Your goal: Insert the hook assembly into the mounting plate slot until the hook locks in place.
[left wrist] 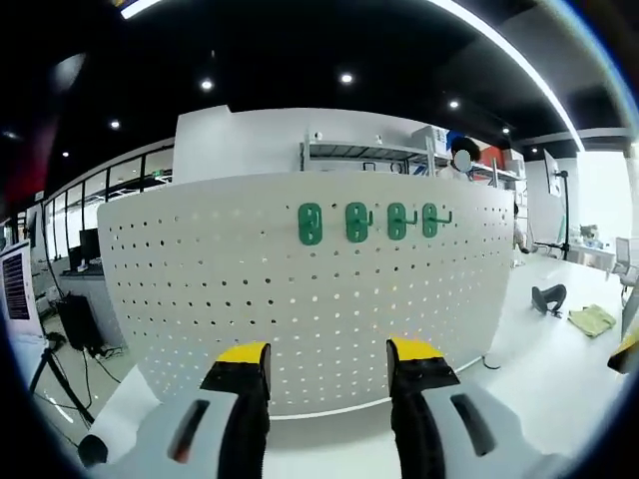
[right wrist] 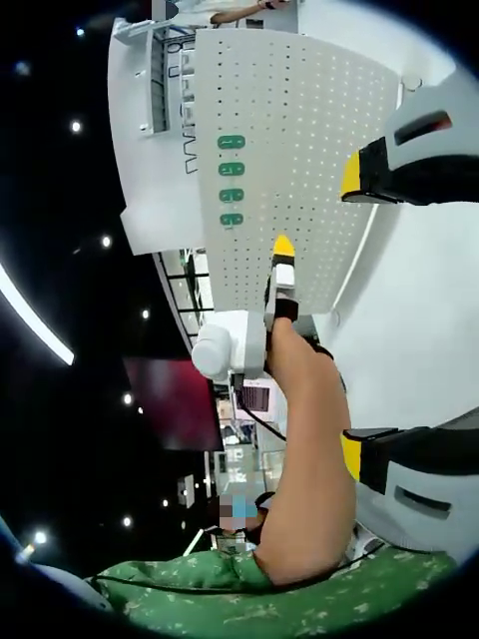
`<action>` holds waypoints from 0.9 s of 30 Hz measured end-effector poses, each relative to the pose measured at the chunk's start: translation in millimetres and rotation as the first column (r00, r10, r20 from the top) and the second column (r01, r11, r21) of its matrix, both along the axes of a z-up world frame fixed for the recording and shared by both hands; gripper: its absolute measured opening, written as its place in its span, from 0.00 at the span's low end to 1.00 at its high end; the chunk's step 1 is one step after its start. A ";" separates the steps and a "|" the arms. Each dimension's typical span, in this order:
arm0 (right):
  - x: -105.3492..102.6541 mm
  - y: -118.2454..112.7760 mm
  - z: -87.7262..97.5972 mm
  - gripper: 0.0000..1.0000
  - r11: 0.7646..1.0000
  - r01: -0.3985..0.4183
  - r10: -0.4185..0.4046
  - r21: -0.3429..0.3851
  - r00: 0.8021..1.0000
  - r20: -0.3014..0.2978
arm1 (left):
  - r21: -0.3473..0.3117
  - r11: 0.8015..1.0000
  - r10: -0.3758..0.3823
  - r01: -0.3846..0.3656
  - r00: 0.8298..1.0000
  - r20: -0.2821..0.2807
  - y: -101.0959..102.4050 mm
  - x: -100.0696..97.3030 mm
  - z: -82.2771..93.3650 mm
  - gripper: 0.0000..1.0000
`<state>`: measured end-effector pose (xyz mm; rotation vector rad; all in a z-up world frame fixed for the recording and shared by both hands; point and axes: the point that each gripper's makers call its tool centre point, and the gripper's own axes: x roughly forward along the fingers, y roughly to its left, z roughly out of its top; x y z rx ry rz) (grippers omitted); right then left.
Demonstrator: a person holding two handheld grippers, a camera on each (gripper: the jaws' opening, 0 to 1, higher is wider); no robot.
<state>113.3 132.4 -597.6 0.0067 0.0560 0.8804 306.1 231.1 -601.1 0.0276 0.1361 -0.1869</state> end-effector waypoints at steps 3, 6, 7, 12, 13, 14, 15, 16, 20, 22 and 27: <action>-1.8 1.3 0.6 0.95 1.000 0.001 -0.001 -0.003 1.000 0.001 | -0.001 1.000 -0.004 0.004 1.000 0.002 1.9 -7.6 -0.5 0.48; -3.6 3.0 1.2 0.95 1.000 0.001 -0.001 -0.003 1.000 0.003 | -0.003 1.000 -0.009 0.009 1.000 0.006 4.1 -16.4 -0.3 0.47; -4.1 3.6 1.3 0.95 1.000 0.002 -0.002 -0.004 1.000 0.003 | -0.003 1.000 -0.012 0.012 1.000 0.007 4.3 -18.7 -0.3 0.47; -7.2 6.5 2.0 0.95 1.000 0.003 -0.003 -0.007 1.000 0.007 | -0.007 1.000 -0.016 0.016 1.000 0.009 10.1 -32.3 -2.0 0.47; -7.4 6.7 2.1 0.95 1.000 0.003 -0.003 -0.007 1.000 0.007 | -0.007 1.000 -0.016 0.016 1.000 0.010 10.4 -33.3 -1.9 0.47; -8.3 7.5 2.5 0.95 1.000 0.003 -0.003 -0.007 1.000 0.008 | -0.009 1.000 -0.018 0.018 1.000 0.011 11.3 -36.3 -1.6 0.47; -8.7 8.0 2.7 0.95 1.000 0.003 -0.003 -0.007 1.000 0.008 | -0.008 1.000 -0.019 0.019 1.000 0.012 11.9 -38.4 -1.5 0.47; -9.2 8.5 2.8 0.95 1.000 0.004 -0.004 -0.008 1.000 0.008 | -0.008 1.000 -0.021 0.021 1.000 0.015 12.5 -40.9 -0.9 0.47; -10.7 9.9 2.2 0.95 1.000 0.007 -0.007 -0.007 1.000 0.008 | -0.012 1.000 -0.025 0.025 0.999 0.020 15.3 -52.2 -0.7 0.47; -11.3 10.3 1.5 0.95 1.000 0.008 -0.008 -0.007 1.000 0.006 | -0.008 0.999 -0.032 0.032 0.999 0.020 15.7 -57.6 -2.5 0.47; -14.2 12.1 0.4 0.95 1.000 0.012 -0.012 -0.009 1.000 0.003 | -0.006 0.999 -0.037 0.037 0.999 0.015 22.1 -71.2 -6.9 0.47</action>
